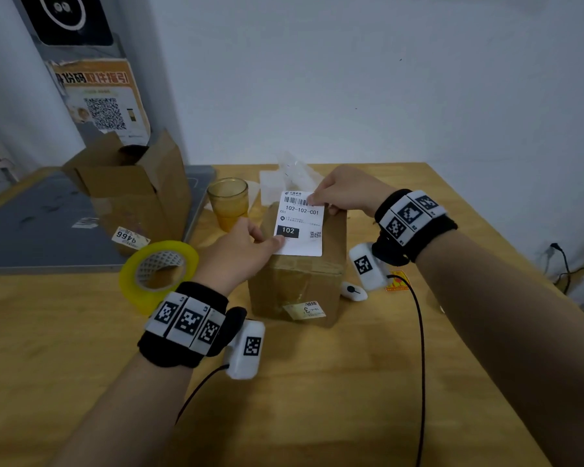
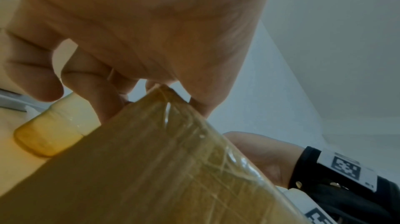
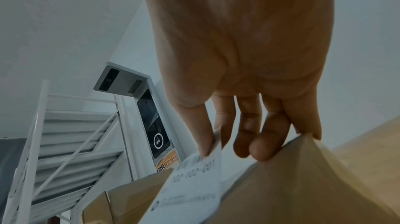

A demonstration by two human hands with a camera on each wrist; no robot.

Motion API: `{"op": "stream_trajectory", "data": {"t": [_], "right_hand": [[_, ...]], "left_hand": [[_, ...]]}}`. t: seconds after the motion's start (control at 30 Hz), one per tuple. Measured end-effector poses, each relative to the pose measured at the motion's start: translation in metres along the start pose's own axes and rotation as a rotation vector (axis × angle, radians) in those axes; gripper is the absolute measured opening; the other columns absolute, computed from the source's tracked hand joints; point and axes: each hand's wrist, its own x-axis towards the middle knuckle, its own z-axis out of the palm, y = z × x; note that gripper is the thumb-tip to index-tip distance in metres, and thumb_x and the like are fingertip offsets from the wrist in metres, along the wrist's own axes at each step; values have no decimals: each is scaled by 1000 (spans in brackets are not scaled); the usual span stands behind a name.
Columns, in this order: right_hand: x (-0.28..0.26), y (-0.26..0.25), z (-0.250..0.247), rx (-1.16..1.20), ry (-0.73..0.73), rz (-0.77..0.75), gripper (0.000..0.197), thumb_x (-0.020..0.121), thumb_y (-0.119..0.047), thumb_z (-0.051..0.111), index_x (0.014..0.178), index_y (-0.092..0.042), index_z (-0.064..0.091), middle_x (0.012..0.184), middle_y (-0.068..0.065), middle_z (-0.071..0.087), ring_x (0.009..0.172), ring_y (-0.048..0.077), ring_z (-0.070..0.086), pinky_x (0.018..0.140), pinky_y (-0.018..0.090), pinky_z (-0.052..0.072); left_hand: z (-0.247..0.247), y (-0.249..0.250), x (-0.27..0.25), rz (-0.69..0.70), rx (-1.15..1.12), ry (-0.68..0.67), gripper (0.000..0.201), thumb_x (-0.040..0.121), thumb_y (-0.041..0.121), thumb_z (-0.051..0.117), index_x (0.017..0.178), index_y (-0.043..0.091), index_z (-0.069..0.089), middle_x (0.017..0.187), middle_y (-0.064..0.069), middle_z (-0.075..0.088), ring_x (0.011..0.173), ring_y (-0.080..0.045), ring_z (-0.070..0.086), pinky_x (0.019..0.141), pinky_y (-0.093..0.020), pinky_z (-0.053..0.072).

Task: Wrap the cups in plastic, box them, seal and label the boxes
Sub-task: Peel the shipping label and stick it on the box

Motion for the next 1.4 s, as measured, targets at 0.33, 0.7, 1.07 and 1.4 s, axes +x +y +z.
{"op": "stream_trajectory", "data": {"t": [0.33, 0.7, 1.07, 1.4], "right_hand": [[-1, -7, 2, -129, -18, 44, 38, 93, -29, 73, 109, 6, 75, 72, 8, 67, 68, 20, 59, 66, 29, 46], [0, -6, 5, -302, -40, 17, 44, 89, -34, 79, 114, 3, 74, 94, 8, 72, 81, 21, 64, 69, 28, 48], [-74, -21, 6, -116, 69, -195, 46, 108, -47, 46, 136, -17, 66, 140, 2, 64, 129, 18, 57, 92, 28, 39], [-121, -24, 57, -276, -191, -219, 54, 112, -48, 13, 158, -33, 37, 169, 0, 27, 158, 12, 11, 124, 33, -9]], "left_hand": [[1, -1, -1, 3, -41, 0, 45, 87, 68, 63, 100, 27, 50, 103, 4, 68, 94, -20, 67, 89, -49, 58], [2, -1, -4, 4, -92, 16, 49, 88, 62, 68, 108, 21, 52, 100, 9, 64, 90, -11, 61, 83, -38, 53], [11, -8, -14, 16, -220, 72, 38, 91, 55, 68, 103, 22, 52, 97, 3, 67, 85, -14, 63, 63, -32, 42], [18, -12, -25, 9, -369, 60, 31, 97, 48, 61, 111, 22, 52, 94, -1, 64, 78, -15, 57, 70, -36, 46]]}}
